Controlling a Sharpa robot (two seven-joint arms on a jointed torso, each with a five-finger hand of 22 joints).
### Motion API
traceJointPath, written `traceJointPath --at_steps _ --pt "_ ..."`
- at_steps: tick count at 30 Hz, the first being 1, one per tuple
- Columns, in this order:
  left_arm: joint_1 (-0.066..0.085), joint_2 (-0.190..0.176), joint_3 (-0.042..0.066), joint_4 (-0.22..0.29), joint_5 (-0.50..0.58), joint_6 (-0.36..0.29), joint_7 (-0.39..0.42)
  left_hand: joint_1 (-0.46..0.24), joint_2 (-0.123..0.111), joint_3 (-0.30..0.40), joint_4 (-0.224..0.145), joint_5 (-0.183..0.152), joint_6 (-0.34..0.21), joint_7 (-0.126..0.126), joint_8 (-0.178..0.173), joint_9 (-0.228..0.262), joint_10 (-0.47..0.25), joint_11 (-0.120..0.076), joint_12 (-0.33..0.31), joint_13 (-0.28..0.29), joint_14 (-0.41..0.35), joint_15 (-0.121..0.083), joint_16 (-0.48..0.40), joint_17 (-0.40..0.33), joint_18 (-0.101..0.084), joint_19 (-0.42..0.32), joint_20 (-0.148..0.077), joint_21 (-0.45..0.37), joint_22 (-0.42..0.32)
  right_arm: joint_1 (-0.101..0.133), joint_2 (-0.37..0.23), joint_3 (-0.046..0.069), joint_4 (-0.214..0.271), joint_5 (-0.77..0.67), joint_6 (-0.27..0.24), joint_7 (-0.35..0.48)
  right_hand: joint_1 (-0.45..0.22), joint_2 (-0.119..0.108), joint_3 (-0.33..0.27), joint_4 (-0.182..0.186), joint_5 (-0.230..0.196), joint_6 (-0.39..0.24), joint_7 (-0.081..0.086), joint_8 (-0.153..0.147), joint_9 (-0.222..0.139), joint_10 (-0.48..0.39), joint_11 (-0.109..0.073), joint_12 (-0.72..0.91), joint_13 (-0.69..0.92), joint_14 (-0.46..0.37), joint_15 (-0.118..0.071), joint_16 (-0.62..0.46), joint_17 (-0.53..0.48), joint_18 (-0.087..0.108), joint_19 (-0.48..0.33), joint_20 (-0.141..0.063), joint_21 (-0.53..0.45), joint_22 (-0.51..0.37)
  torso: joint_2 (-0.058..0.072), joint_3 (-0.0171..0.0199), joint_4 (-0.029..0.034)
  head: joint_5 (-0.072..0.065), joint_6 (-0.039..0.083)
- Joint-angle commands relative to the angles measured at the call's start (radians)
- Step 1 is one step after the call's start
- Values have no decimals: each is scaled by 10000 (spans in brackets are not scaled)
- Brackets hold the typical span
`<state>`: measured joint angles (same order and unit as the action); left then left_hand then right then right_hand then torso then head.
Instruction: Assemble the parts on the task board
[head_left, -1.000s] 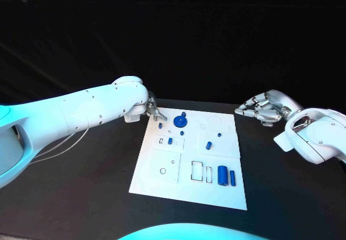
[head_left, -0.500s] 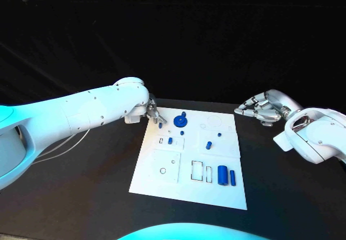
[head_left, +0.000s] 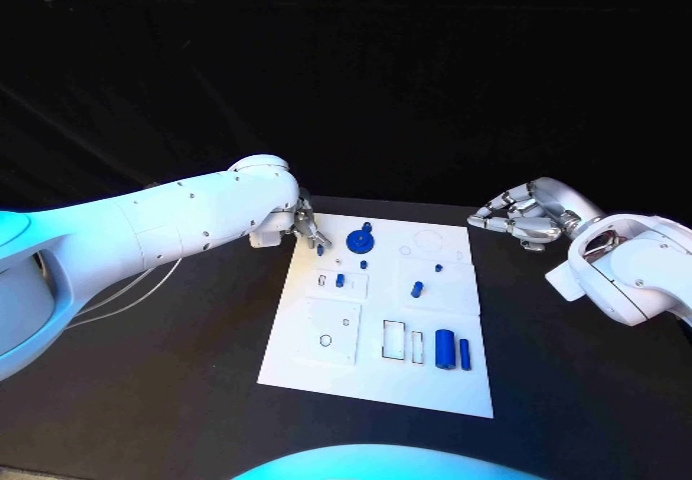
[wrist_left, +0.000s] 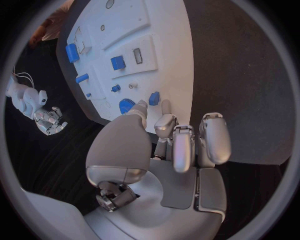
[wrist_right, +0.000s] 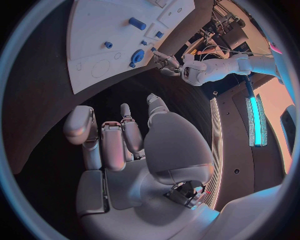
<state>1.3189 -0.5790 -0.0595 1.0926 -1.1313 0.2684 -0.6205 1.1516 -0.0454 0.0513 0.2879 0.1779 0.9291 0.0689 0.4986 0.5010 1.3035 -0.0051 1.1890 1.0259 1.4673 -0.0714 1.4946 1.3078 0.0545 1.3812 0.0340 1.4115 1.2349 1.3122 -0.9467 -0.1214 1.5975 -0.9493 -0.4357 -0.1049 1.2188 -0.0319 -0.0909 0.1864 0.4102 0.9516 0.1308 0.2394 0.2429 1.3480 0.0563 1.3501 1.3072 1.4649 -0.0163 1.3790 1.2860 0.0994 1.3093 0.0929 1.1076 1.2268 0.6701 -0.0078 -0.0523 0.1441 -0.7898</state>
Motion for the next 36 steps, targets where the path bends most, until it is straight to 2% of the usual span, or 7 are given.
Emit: traceJointPath --at_steps 1,12,14,24,36 --pt "-3 37 -1 -5 132 164 44 44 62 -43 -17 29 73 4 -50 -12 -30 11 68 15 706 68 -60 1413 188 46 37 -17 7 -2 14 2 7 -15 21 66 -30 77 -43 41 55 -25 -26 59 11 -2 -80 -13 -4 412 -74 -39 -13 91 0 -68 -46 -14 -2 5 -6 -4 -20" --pt "-4 51 -1 -18 197 201 42 118 86 -49 -26 28 90 1 -43 -28 -12 7 92 40 706 67 -59 1413 183 59 38 -6 32 -15 44 2 -13 -15 33 75 -30 77 -43 41 55 -25 -26 59 11 -2 -80 -13 -4 412 -74 -39 -13 91 0 -68 -46 -14 0 12 -1 8 -51" --pt "-4 57 -2 -19 210 240 41 166 103 -53 -30 28 112 -5 -32 -36 9 3 120 70 708 64 -56 1418 177 75 38 7 60 -19 49 2 -14 -15 34 78 -30 77 -43 41 55 -25 -26 59 11 -2 -80 -13 -4 412 -74 -39 -13 91 0 -68 -46 -14 1 -1 -2 9 -49" --pt "-4 76 -3 -30 229 325 37 281 132 -67 -44 28 155 -18 -13 -57 34 -8 149 92 708 56 -57 1417 174 84 38 15 78 -25 59 2 -16 -15 40 80 -30 77 -43 41 55 -25 -26 59 11 -2 -80 -13 -4 412 -74 -39 -13 91 0 -68 -46 -14 -1 -3 -1 8 -69" --pt "-4 94 -4 -59 258 338 35 1247 526 232 -285 63 173 -69 -13 -193 26 -60 147 44 708 11 -57 1416 174 85 16 16 94 -28 69 2 -18 -15 42 89 -12 93 -62 58 71 -44 -29 83 20 10 -82 -1 7 416 -77 -40 -3 89 9 -72 -51 -9 1 -3 0 -1 -89"
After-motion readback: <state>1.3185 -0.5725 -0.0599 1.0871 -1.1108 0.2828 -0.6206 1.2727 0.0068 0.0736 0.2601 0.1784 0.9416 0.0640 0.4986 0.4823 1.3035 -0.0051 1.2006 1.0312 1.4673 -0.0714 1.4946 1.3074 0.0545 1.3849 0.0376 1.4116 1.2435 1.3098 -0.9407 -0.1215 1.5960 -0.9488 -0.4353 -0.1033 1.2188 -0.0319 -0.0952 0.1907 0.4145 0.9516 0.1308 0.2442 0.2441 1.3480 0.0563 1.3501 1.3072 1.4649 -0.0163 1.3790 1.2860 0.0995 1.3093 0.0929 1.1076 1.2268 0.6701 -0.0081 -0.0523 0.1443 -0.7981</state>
